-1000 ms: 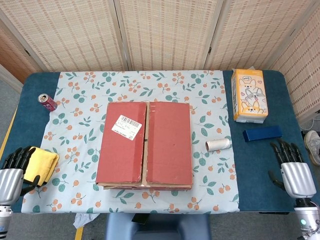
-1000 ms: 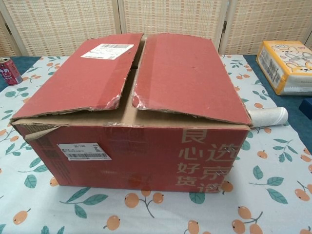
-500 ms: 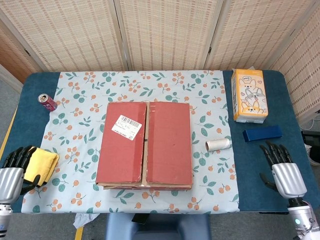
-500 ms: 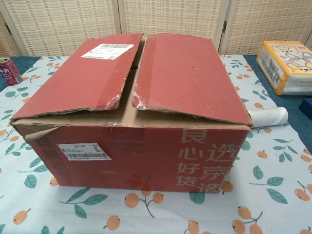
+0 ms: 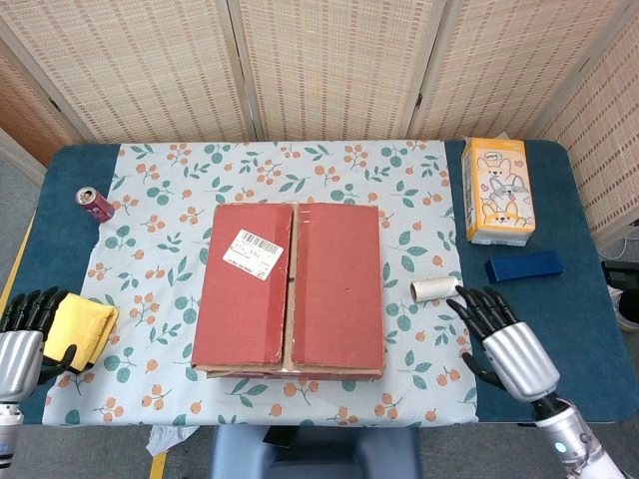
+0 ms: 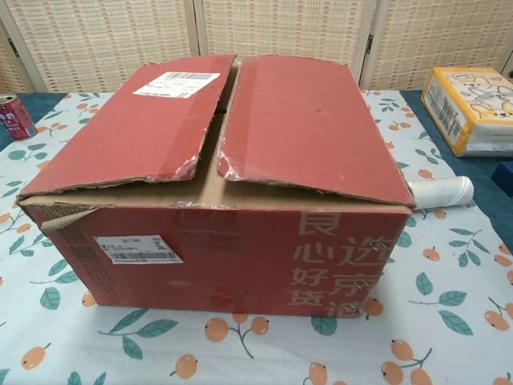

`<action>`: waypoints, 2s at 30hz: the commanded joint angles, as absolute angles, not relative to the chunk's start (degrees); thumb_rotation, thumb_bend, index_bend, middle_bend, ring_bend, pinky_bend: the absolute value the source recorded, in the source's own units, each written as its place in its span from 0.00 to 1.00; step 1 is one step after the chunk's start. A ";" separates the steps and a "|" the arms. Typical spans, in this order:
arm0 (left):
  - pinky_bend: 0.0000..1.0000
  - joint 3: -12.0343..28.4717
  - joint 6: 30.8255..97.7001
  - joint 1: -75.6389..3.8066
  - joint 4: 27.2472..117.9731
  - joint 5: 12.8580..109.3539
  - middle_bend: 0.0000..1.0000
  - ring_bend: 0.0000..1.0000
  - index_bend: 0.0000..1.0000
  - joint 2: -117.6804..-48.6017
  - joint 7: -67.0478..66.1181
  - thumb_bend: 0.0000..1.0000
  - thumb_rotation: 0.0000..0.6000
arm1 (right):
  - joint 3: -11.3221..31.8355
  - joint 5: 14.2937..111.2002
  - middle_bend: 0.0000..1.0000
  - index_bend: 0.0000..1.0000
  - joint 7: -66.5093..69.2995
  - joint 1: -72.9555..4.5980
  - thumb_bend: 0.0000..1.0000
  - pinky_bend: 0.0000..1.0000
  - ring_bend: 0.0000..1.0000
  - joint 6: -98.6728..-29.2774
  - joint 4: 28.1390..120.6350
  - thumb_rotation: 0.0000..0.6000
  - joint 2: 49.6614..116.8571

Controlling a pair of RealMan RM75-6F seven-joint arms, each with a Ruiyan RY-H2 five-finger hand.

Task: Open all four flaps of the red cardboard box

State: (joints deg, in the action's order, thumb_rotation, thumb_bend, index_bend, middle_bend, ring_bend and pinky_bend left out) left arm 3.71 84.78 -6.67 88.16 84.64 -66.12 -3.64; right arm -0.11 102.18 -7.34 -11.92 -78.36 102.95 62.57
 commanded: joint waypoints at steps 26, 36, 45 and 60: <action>0.08 3.39 86.30 -5.80 88.59 86.11 0.10 0.07 0.12 -63.93 3.32 0.54 1.00 | 4.36 101.58 0.00 0.00 -17.93 -27.23 0.40 0.00 0.00 -61.51 113.58 1.00 77.67; 0.08 3.27 86.75 -5.63 88.30 86.67 0.10 0.07 0.12 -63.61 4.91 0.54 1.00 | 6.33 98.52 0.00 0.00 -19.23 -30.26 0.40 0.00 0.00 -60.12 110.76 1.00 81.87; 0.08 3.40 87.08 -5.42 88.36 86.38 0.10 0.07 0.12 -63.76 4.20 0.54 1.00 | 8.66 95.46 0.00 0.00 -21.15 -33.29 0.40 0.00 0.00 -59.11 107.48 1.00 85.71; 0.08 3.32 87.90 -5.16 88.29 87.18 0.10 0.07 0.12 -63.46 5.52 0.54 1.00 | 10.68 93.42 0.00 0.00 -19.69 -36.79 0.40 0.00 0.00 -60.47 105.09 1.00 88.69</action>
